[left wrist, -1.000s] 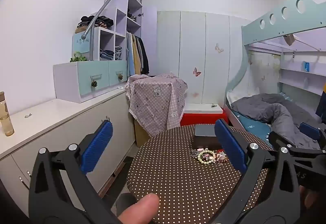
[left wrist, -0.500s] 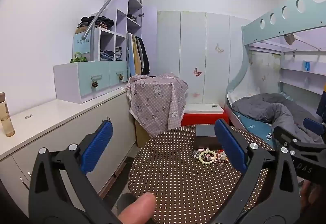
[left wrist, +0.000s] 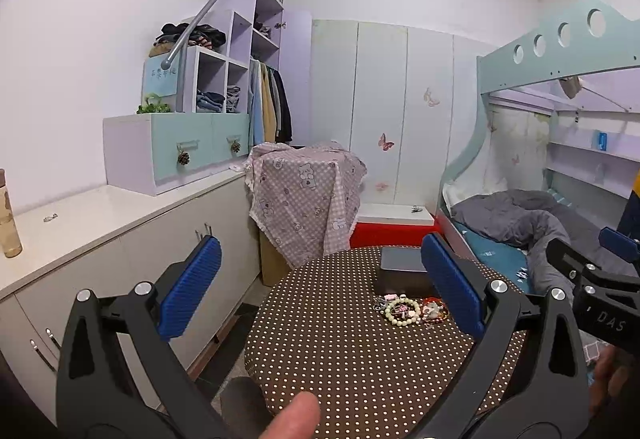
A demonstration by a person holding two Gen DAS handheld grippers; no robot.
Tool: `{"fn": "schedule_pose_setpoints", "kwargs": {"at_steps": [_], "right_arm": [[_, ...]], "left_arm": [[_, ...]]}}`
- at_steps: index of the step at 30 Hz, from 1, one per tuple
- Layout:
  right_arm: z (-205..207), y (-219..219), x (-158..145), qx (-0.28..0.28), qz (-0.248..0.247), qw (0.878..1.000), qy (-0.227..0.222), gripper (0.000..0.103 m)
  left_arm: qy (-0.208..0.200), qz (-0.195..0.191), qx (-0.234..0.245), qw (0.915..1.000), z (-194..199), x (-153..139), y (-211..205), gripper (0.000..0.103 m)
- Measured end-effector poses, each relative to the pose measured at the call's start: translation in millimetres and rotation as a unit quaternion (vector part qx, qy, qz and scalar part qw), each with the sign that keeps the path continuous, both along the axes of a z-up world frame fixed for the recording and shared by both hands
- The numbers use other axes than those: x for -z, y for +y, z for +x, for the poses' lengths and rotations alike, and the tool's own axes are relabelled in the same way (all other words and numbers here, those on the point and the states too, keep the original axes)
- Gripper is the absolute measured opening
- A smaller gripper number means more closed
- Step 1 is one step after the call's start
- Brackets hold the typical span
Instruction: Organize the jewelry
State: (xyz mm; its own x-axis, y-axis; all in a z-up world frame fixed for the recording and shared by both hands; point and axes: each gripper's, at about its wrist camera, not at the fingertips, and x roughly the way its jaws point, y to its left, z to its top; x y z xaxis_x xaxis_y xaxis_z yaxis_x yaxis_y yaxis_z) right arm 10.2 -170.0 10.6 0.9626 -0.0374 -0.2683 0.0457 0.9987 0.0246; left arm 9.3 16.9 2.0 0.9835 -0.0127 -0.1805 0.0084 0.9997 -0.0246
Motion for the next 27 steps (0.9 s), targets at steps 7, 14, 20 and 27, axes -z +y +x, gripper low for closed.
{"fn": "schedule_pose_setpoints", "kwargs": {"at_steps": [7,14,20,27], "right_arm": [[4,-2,-1,0.002,0.000,1.000,-0.004,0.096],[10,-3,-4,0.001,0.001,1.000,-0.009,0.096],[15,-6,-3,0.003,0.001,1.000,-0.007,0.096],[32,-13,5,0.003,-0.004,1.000,0.007,0.096]], "left_arm": [[0.000,0.011,0.013,0.9999,7,-1,-8,0.098],[-0.006,0.006,0.028,0.9996,10,-3,-14,0.098],[0.004,0.009,0.028,0.9996,22,1,-19,0.098],[0.029,0.015,0.027,0.9991,46,19,-23,0.098]]}}
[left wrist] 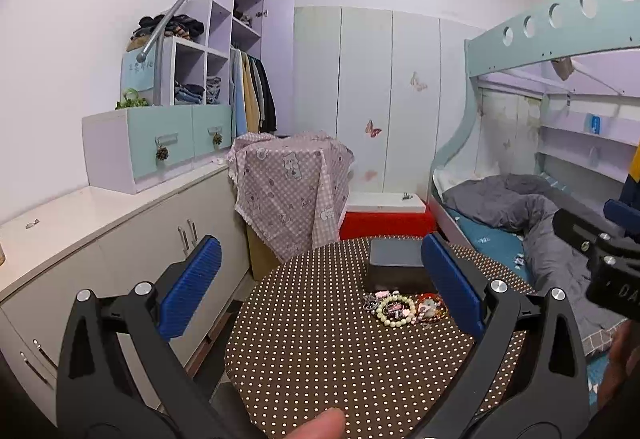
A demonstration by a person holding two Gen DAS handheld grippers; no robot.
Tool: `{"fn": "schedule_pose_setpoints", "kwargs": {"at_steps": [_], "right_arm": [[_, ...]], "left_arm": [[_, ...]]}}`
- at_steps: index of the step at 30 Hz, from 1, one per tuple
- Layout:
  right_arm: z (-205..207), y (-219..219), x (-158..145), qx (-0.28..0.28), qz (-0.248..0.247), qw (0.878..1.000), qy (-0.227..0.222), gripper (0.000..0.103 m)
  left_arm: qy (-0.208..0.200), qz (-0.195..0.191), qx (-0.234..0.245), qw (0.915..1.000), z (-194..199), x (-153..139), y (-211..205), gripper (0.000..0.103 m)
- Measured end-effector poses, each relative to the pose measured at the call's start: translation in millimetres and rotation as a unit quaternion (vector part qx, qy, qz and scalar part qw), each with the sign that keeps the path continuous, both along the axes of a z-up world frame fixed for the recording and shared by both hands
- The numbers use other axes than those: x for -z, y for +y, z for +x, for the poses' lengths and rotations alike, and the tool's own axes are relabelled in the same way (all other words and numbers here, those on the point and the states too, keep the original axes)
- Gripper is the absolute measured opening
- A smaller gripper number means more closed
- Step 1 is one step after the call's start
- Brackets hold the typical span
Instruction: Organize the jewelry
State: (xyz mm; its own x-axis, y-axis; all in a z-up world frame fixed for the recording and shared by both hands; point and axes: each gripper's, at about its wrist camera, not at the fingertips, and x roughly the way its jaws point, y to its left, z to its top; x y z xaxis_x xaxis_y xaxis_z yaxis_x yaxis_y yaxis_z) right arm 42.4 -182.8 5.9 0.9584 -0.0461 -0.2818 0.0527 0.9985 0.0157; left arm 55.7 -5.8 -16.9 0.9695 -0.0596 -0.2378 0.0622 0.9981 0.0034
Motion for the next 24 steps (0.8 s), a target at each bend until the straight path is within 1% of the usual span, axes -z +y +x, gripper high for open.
{"fn": "schedule_pose_setpoints", "kwargs": {"at_steps": [4,6,11,16,18,21,24], "right_arm": [[13,-7,15,0.005,0.000,1.000,0.018,0.096],[21,-12,27,0.008,0.000,0.999,0.033,0.096],[49,-29,70,0.023,0.008,0.996,0.091,0.096],[78,-41,110,0.032,0.018,0.988,0.149,0.096],[88,-44,120,0.034,0.020,0.985,0.166,0.096],[100,-48,134,0.034,0.024,0.982,0.186,0.096],[108,-51,144,0.032,0.029,0.979,0.200,0.096]], "left_arm": [[0.035,0.006,0.002,0.9994,25,21,-3,0.098],[0.059,0.008,0.000,0.9982,43,37,-6,0.098],[0.127,0.019,0.011,0.9916,91,78,-15,0.098],[0.187,0.048,0.030,0.9806,143,115,-40,0.098],[0.213,0.062,0.038,0.9744,162,131,-51,0.098],[0.239,0.073,0.043,0.9673,184,148,-59,0.098],[0.273,0.074,0.052,0.9577,202,164,-64,0.095]]}}
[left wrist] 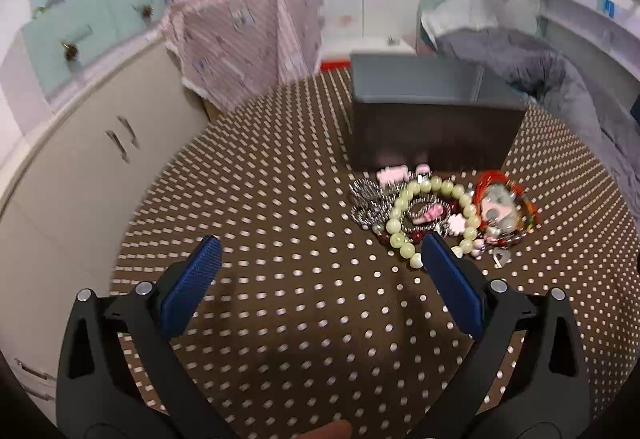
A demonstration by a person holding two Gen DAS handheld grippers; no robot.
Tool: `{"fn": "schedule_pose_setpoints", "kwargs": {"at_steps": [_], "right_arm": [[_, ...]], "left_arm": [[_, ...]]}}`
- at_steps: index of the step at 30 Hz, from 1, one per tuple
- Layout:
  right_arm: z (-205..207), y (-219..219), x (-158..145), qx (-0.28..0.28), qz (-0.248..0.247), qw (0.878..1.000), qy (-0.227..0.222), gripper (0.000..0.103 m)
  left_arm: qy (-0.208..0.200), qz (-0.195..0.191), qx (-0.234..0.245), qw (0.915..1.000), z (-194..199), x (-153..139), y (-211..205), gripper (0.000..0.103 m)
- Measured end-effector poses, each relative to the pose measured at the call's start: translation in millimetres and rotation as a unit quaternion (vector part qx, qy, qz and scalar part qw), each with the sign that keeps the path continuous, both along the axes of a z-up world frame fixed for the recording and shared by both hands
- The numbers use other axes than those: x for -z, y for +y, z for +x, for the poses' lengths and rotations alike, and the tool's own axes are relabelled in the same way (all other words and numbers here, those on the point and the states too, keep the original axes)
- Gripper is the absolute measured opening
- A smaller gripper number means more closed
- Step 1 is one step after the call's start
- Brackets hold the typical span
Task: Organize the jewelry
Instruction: 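Lower the left tool onto the pale green bead bracelet and close it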
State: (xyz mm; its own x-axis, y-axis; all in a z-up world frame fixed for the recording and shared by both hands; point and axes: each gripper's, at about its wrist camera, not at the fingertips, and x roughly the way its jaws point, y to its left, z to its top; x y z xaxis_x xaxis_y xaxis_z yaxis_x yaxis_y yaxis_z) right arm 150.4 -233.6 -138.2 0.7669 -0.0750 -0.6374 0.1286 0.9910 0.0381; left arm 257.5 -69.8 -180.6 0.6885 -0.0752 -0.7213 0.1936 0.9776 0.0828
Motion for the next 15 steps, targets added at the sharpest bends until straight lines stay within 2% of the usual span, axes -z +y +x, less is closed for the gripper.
{"fn": "schedule_pose_setpoints", "kwargs": {"at_steps": [4,6,7,8,11,15], "right_arm": [[8,0,4,-0.007,0.005,1.000,0.013,0.096],[10,-1,5,-0.008,0.006,1.000,0.016,0.096],[11,-1,6,-0.008,0.008,1.000,0.020,0.096],[12,-2,6,-0.009,0.011,1.000,0.021,0.096],[15,-3,6,-0.010,0.015,0.999,0.027,0.096],[21,-4,6,-0.014,0.022,0.999,0.035,0.096]], "left_arm": [[0.030,-0.018,0.009,0.9993,15,13,-5,0.085],[0.043,-0.043,0.025,0.9979,18,14,-6,0.062],[0.050,-0.054,0.034,0.9967,18,15,-7,0.038],[0.053,-0.060,0.041,0.9959,17,15,-8,0.030],[0.054,-0.060,0.065,0.9946,15,15,-10,0.013],[0.049,-0.081,0.081,0.9922,4,7,2,0.009]]}}
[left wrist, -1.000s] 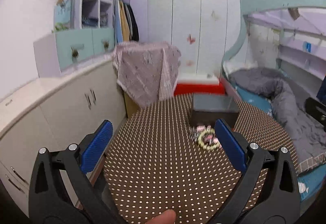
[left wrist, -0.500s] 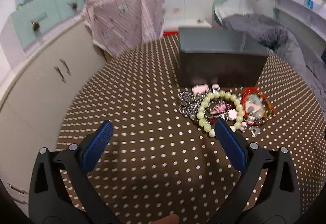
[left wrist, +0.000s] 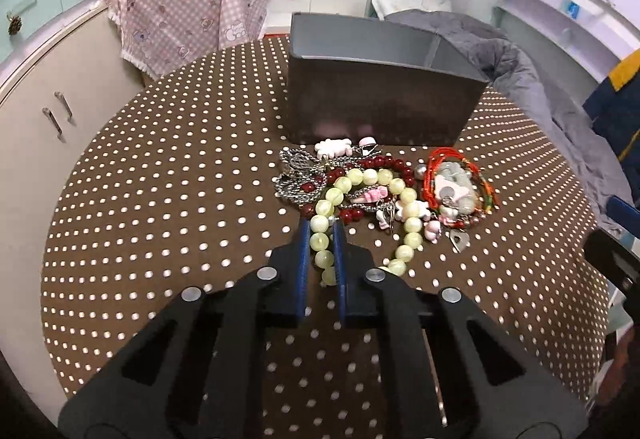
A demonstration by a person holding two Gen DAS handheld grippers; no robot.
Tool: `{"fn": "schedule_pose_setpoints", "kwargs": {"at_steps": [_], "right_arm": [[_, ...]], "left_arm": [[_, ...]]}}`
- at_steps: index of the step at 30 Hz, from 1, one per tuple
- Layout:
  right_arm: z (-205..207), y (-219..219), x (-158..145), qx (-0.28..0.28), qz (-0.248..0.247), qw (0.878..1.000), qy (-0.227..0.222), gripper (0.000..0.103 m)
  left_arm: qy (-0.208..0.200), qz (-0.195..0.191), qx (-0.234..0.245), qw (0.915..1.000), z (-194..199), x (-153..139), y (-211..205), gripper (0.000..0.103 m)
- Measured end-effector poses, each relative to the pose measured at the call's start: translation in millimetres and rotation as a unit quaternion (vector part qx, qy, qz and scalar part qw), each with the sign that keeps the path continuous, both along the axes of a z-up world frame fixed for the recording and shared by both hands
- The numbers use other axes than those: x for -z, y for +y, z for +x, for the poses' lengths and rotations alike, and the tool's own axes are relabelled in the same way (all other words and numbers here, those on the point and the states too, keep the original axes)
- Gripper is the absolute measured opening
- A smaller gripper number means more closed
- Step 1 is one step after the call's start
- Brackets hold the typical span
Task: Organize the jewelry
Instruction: 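Lower the left tool onto the pale green bead bracelet and close it, then carry bead bracelet into box with left tool while right tool drops red string bracelet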
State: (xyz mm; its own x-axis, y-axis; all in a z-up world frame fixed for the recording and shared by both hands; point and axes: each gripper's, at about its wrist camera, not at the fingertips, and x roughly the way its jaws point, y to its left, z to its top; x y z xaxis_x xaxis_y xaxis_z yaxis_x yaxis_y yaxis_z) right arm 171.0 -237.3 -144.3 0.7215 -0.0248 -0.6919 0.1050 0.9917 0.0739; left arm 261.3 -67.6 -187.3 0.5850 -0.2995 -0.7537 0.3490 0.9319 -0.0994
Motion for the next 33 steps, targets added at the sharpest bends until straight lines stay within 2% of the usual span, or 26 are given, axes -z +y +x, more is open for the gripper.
{"fn": "schedule_pose_setpoints", "kwargs": {"at_steps": [11,14,16,20,22,23,24,25,27,29,33], "right_arm": [[27,5,5,-0.031,0.007,0.999,0.018,0.095],[45,3,8,-0.036,-0.006,0.999,0.028,0.079],[61,2,13,-0.038,-0.007,0.998,0.047,0.061],[85,11,27,-0.060,-0.023,0.994,0.087,0.051],[94,20,37,-0.075,-0.037,0.990,0.110,0.035],[95,26,40,-0.083,-0.057,0.990,0.103,0.033],[95,28,40,-0.089,-0.058,0.989,0.104,0.025],[94,29,39,-0.092,-0.050,0.989,0.107,0.008],[89,29,33,-0.090,-0.047,0.990,0.100,0.003],[80,24,18,-0.092,-0.019,0.993,0.077,0.003],[65,25,-17,-0.121,-0.019,0.992,0.034,0.003]], "left_arm": [[-0.053,-0.018,0.002,0.9984,-42,-36,37,0.009],[-0.064,-0.016,0.003,0.9978,-46,-43,43,0.009],[-0.066,-0.018,0.003,0.9977,-48,-45,47,0.009],[-0.059,-0.033,0.011,0.9977,-46,-47,52,0.009],[-0.056,-0.036,0.019,0.9976,-43,-49,53,0.009],[-0.056,-0.035,0.025,0.9975,-42,-50,52,0.009],[-0.055,-0.035,0.029,0.9975,-42,-51,50,0.009],[-0.053,-0.035,0.035,0.9973,-39,-51,51,0.009],[-0.056,-0.033,0.044,0.9970,-36,-53,51,0.009],[-0.059,-0.035,0.047,0.9965,-34,-57,50,0.009],[-0.077,-0.044,0.035,0.9954,-34,-68,49,0.009]]}}
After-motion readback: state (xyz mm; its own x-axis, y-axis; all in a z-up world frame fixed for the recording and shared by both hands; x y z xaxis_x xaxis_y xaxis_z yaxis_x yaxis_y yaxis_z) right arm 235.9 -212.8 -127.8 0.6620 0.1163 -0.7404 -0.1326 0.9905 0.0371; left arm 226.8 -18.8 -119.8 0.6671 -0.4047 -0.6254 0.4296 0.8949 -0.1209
